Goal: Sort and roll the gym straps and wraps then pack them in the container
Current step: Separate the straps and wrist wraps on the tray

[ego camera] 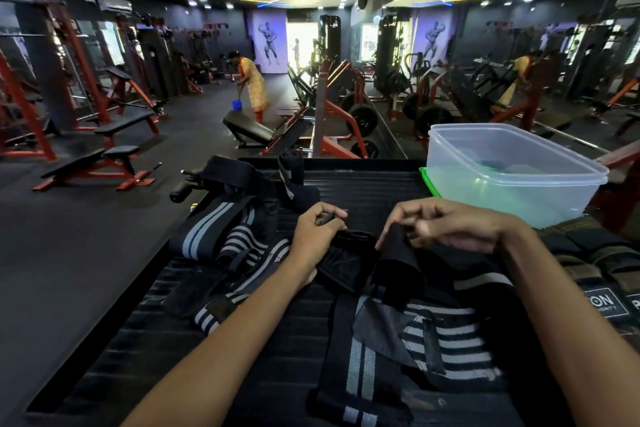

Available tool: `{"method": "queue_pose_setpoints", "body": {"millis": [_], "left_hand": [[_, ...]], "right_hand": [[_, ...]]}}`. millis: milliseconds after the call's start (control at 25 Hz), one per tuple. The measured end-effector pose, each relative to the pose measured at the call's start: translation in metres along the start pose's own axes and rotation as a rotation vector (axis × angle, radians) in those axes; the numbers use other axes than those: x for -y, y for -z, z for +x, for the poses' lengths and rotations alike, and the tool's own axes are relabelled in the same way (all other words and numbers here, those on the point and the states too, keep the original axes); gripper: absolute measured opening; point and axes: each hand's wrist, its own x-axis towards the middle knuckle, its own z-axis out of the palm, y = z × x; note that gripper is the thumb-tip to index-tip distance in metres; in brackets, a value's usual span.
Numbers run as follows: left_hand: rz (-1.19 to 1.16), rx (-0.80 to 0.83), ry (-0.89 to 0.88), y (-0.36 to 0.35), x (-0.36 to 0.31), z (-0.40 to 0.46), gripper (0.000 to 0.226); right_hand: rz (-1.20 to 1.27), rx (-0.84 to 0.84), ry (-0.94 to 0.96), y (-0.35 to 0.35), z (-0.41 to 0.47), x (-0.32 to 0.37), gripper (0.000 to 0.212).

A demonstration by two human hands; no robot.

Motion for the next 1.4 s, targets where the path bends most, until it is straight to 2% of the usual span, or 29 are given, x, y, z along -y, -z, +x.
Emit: {"method": "queue_pose_setpoints", "body": {"millis": [80, 160, 200, 280, 320, 440, 480, 560, 680, 760, 880, 960, 1120, 1280, 1360, 1400], "left_hand": [[-0.005, -0.054, -0.004, -0.001, 0.002, 0.002, 0.022], [0.025, -0.103, -0.042, 0.000, 0.002, 0.002, 0.024], [0.048, -0.132, -0.070, 0.002, 0.000, 0.002, 0.025], [0.067, -0.206, -0.116, 0.008, -0.003, 0.005, 0.026], [0.059, -0.252, -0.127, 0.011, -0.005, 0.006, 0.026], [0.091, -0.342, -0.141, 0.020, -0.008, 0.009, 0.025], [0.141, -0.335, -0.155, 0.021, -0.007, 0.010, 0.025], [0.237, -0.300, -0.192, 0.022, -0.005, 0.009, 0.023], [0.283, -0.243, -0.211, 0.022, -0.002, 0.007, 0.018], [0.299, -0.197, -0.219, 0.021, 0.001, 0.007, 0.018], [0.317, -0.198, -0.227, 0.020, 0.005, 0.007, 0.015], [0.324, -0.208, -0.230, 0.020, 0.006, 0.006, 0.014], [0.339, -0.212, -0.235, 0.019, 0.008, 0.005, 0.012], [0.306, -0.198, -0.204, 0.020, 0.009, 0.007, 0.010], [0.308, -0.169, -0.210, 0.020, 0.008, 0.006, 0.010], [0.305, -0.154, -0.214, 0.020, 0.007, 0.005, 0.010]], "right_hand": [[-0.118, 0.018, 0.030, 0.000, 0.002, -0.002, 0.056], [-0.047, -0.036, 0.124, -0.001, 0.003, 0.002, 0.032], [0.049, -0.069, 0.178, 0.002, 0.001, 0.003, 0.029], [0.152, -0.171, 0.203, 0.011, -0.004, 0.000, 0.035], [0.109, -0.184, 0.161, 0.014, -0.005, -0.002, 0.039], [-0.355, 0.007, -0.116, 0.005, 0.004, -0.008, 0.036], [-0.492, 0.061, -0.185, 0.000, 0.010, -0.011, 0.034], [-0.635, 0.067, -0.247, -0.009, 0.019, -0.013, 0.034], [-0.725, 0.035, -0.320, -0.012, 0.028, -0.017, 0.059], [-0.715, 0.004, -0.312, -0.010, 0.027, -0.018, 0.054], [-0.607, -0.023, -0.237, -0.005, 0.020, -0.016, 0.031], [-0.463, -0.085, -0.177, 0.000, 0.013, -0.014, 0.031], [0.209, -0.340, -0.099, 0.011, -0.008, -0.008, 0.043], [0.410, -0.657, 0.077, 0.006, -0.008, 0.006, 0.017], [0.673, -0.714, 0.224, 0.005, -0.008, 0.012, 0.004], [0.803, -0.694, 0.293, 0.004, -0.008, 0.015, 0.006]]}}
